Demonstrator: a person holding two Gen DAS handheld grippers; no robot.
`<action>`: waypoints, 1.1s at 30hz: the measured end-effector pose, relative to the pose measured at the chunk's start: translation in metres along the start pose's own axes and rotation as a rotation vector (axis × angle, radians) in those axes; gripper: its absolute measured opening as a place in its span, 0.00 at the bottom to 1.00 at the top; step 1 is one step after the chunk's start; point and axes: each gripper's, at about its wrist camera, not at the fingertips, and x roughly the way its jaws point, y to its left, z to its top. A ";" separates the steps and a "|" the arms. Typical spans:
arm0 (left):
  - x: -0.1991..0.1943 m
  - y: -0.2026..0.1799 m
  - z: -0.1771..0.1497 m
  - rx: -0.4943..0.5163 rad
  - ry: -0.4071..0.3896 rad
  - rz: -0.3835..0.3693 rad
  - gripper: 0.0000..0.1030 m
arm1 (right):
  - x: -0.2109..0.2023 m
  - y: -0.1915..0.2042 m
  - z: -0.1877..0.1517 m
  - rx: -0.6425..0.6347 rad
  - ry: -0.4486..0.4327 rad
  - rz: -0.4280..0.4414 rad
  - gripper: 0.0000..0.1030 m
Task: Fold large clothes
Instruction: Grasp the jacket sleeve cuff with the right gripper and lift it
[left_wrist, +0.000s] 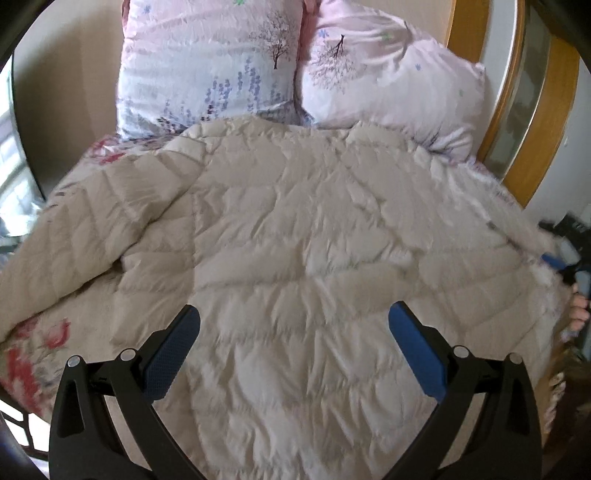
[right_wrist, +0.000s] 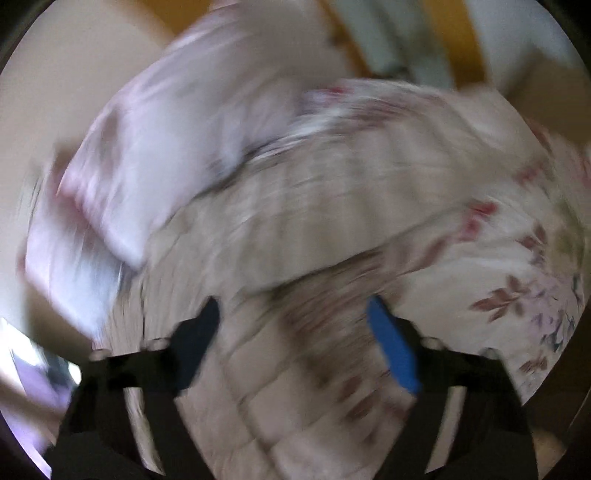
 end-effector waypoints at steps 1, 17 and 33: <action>0.003 0.004 0.004 -0.021 -0.003 -0.037 0.99 | 0.003 -0.018 0.012 0.075 -0.002 0.003 0.64; 0.032 0.021 0.040 -0.059 -0.065 -0.165 0.99 | 0.008 -0.158 0.094 0.465 -0.170 -0.141 0.27; 0.047 0.021 0.050 -0.061 -0.047 -0.205 0.99 | 0.001 -0.168 0.095 0.514 -0.216 -0.202 0.13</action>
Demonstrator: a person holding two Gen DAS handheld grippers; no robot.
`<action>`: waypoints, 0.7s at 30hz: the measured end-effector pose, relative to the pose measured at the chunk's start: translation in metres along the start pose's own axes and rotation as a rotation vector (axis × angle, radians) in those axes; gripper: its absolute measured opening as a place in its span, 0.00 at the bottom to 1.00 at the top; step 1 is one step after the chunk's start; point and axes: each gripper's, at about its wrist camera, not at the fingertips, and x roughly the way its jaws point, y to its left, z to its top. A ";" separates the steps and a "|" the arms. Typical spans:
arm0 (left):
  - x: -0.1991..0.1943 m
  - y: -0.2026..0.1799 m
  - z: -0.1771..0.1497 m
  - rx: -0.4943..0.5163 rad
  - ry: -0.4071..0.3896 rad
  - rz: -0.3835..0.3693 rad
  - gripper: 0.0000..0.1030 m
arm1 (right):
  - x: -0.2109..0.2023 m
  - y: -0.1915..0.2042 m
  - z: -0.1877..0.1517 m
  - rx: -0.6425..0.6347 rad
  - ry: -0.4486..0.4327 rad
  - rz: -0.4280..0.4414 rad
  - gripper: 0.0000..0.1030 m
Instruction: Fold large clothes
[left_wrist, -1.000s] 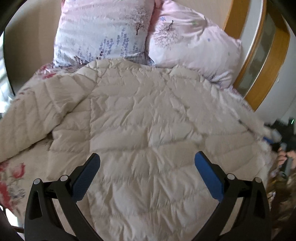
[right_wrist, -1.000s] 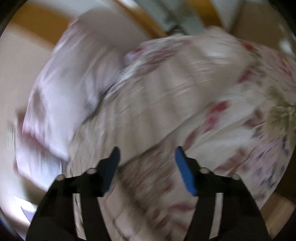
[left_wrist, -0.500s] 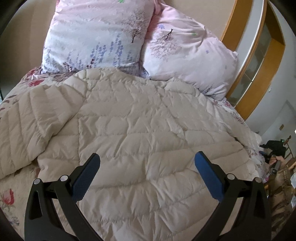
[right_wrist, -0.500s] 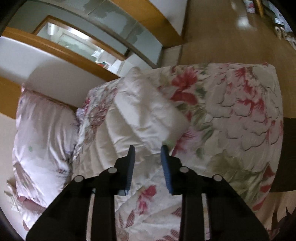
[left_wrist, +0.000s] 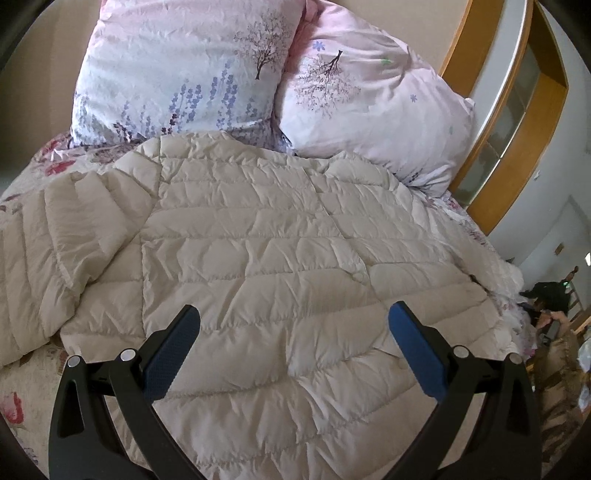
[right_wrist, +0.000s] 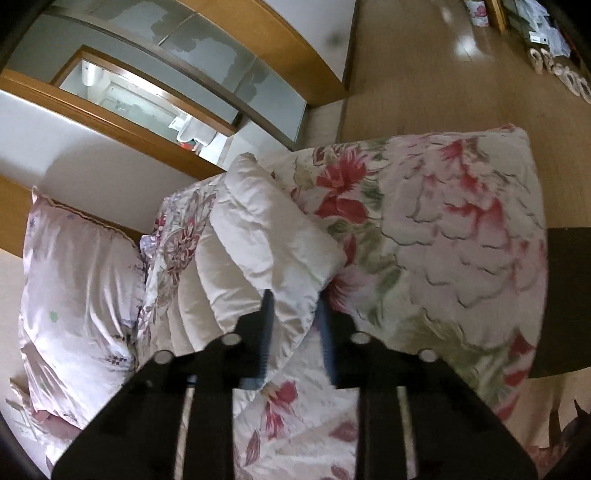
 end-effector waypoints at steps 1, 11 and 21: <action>-0.001 0.002 0.000 -0.009 -0.006 -0.016 0.99 | 0.002 0.002 0.001 -0.013 -0.004 -0.014 0.10; -0.004 0.013 0.006 -0.116 -0.048 -0.099 0.99 | -0.024 0.065 -0.017 -0.264 -0.112 0.017 0.04; -0.003 0.011 0.010 -0.073 -0.019 -0.062 0.99 | -0.065 0.190 -0.116 -0.662 -0.053 0.302 0.04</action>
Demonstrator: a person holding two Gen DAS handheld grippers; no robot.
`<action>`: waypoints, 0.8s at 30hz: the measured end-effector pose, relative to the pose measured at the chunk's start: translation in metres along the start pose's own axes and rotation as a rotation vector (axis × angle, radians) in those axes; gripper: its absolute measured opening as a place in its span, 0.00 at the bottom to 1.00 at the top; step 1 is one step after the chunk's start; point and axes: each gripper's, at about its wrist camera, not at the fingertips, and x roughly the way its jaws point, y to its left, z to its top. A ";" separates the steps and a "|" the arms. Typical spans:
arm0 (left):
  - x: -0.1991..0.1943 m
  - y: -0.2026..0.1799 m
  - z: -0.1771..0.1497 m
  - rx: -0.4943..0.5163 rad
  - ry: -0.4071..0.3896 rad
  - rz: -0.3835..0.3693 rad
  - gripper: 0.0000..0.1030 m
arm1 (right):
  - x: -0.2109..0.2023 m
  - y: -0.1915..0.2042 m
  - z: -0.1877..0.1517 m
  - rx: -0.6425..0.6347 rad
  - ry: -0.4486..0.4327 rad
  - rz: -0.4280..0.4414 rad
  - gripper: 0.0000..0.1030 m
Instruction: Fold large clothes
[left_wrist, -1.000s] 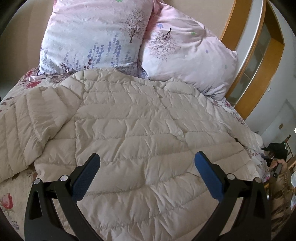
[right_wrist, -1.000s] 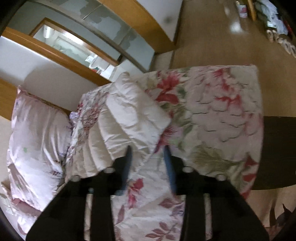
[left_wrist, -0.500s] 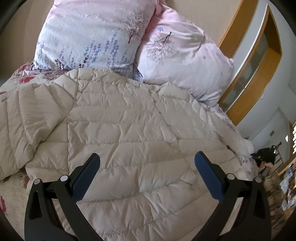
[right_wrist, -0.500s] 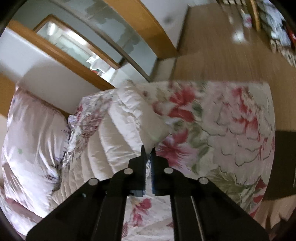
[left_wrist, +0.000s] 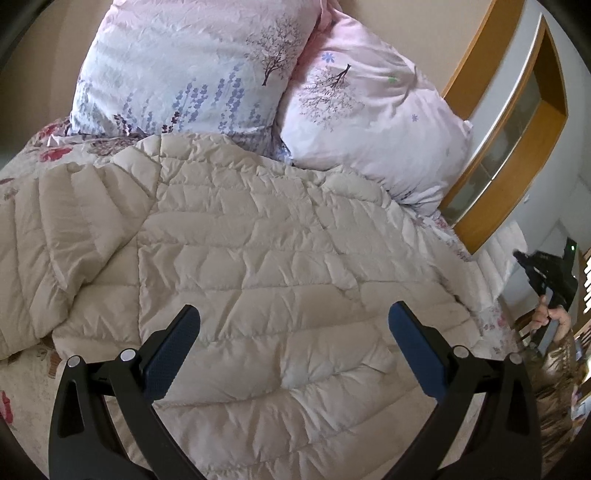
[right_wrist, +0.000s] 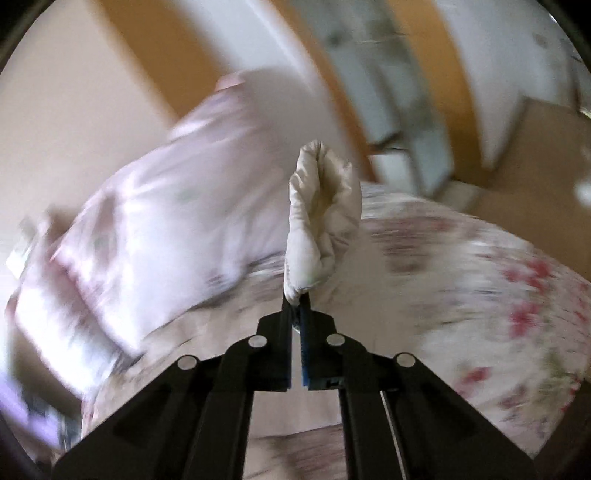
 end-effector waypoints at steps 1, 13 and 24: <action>-0.001 0.001 0.001 -0.005 -0.002 -0.008 0.99 | 0.001 0.019 -0.005 -0.039 0.015 0.038 0.04; 0.016 0.007 0.020 -0.187 0.056 -0.208 0.99 | 0.044 0.219 -0.155 -0.440 0.420 0.404 0.04; 0.077 0.006 0.027 -0.416 0.202 -0.348 0.86 | 0.034 0.208 -0.178 -0.450 0.547 0.456 0.63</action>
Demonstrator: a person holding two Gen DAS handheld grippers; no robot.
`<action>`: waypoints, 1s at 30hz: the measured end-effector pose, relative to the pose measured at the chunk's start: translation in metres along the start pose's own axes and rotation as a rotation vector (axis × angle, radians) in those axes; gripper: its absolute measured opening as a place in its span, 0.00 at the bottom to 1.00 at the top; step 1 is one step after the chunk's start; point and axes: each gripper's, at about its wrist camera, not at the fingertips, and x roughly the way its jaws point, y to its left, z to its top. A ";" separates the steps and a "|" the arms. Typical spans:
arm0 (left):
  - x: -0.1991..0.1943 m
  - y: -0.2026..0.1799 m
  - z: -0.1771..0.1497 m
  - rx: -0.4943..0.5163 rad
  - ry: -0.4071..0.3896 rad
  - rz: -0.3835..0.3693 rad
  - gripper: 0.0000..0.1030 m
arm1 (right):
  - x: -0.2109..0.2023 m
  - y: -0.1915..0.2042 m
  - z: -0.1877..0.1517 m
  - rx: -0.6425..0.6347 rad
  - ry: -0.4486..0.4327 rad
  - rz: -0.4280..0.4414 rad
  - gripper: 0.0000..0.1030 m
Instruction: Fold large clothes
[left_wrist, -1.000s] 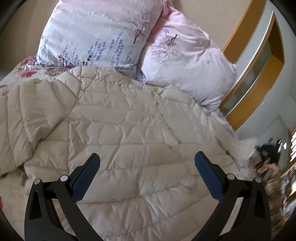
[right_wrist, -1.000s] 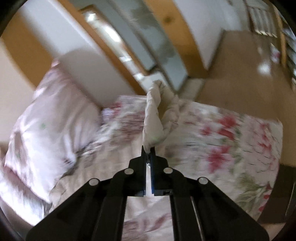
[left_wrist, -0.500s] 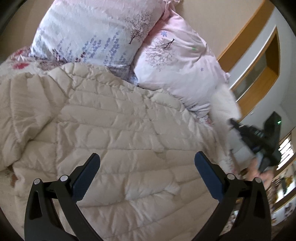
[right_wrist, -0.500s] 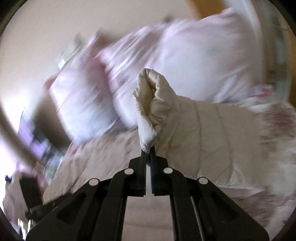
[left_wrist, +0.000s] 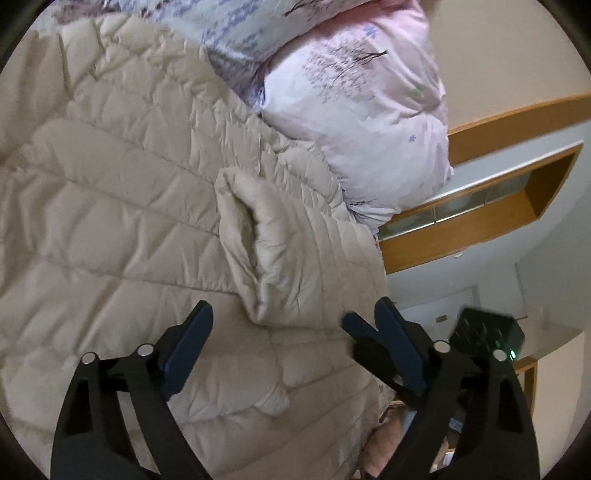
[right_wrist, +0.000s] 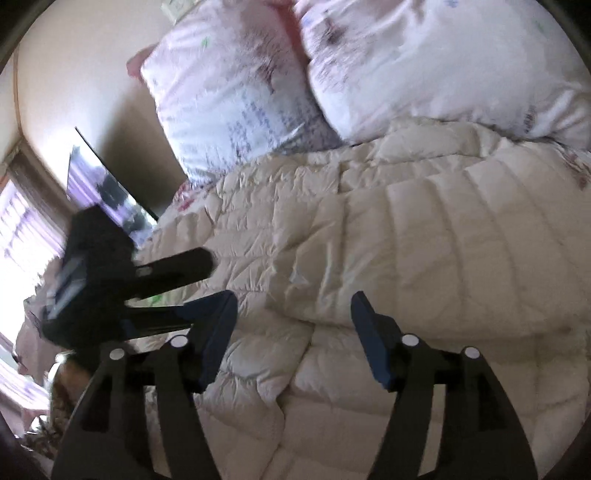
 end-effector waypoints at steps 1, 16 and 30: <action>0.004 0.001 0.001 -0.009 0.004 0.000 0.83 | -0.006 -0.008 -0.001 0.030 -0.003 0.006 0.63; 0.047 0.005 0.013 0.026 0.024 0.083 0.07 | -0.056 -0.151 -0.026 0.616 -0.159 0.035 0.63; -0.022 0.035 0.043 0.046 -0.204 0.207 0.06 | -0.040 -0.162 -0.009 0.583 -0.232 -0.158 0.08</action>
